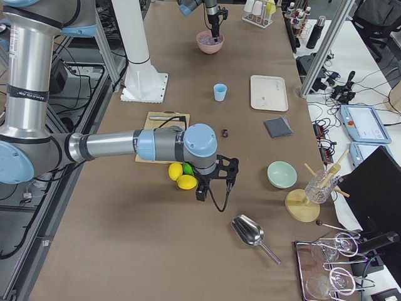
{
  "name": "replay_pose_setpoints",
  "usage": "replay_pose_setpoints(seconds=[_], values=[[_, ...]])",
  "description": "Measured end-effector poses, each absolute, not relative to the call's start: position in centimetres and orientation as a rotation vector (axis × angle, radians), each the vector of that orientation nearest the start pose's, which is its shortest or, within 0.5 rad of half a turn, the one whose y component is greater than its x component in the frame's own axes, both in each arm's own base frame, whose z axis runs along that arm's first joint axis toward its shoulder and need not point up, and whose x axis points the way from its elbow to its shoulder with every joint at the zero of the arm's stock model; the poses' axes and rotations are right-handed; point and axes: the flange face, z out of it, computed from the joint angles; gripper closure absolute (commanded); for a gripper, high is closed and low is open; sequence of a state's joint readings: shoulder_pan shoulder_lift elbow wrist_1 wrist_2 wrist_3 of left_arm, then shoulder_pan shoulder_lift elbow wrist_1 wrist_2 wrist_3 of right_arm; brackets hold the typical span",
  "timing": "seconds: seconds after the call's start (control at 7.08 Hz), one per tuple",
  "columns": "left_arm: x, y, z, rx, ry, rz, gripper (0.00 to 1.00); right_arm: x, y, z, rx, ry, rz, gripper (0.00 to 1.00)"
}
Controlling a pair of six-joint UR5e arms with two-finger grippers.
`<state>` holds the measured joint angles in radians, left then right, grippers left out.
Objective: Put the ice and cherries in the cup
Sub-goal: 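Move the left gripper over the pink bowl of ice cubes, then lower the left gripper into the bowl and grasp an ice cube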
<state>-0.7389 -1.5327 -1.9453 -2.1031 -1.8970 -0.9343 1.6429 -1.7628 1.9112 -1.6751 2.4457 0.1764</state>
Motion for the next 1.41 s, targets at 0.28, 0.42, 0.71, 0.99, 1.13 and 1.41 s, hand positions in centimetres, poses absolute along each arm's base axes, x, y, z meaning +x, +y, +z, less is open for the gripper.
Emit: replay_pose_setpoints(seconds=[0.28, 0.42, 0.71, 0.99, 1.13, 1.41], values=[[29.8, -40.4, 44.6, 0.303, 0.855, 0.052, 0.21, 8.6, -40.4, 58.1, -0.004, -0.877, 0.213, 0.00], [30.2, -40.2, 44.8, 0.297, 0.853, 0.059, 0.21, 8.6, -40.4, 58.1, -0.004, -0.876, 0.213, 0.00], [30.8, -39.8, 44.9, 0.289, 0.854, 0.072, 0.21, 8.7, -40.5, 58.0, -0.001, -0.873, 0.213, 0.00], [31.3, -39.6, 45.1, 0.283, 0.851, 0.080, 0.31, 8.8, -40.5, 58.0, 0.001, -0.871, 0.214, 0.00], [31.4, -39.6, 45.2, 0.280, 0.850, 0.081, 0.40, 8.8, -40.4, 58.0, 0.002, -0.871, 0.215, 0.00], [31.5, -39.7, 45.3, 0.280, 0.850, 0.082, 0.49, 8.9, -40.4, 57.8, 0.005, -0.871, 0.215, 0.00]])
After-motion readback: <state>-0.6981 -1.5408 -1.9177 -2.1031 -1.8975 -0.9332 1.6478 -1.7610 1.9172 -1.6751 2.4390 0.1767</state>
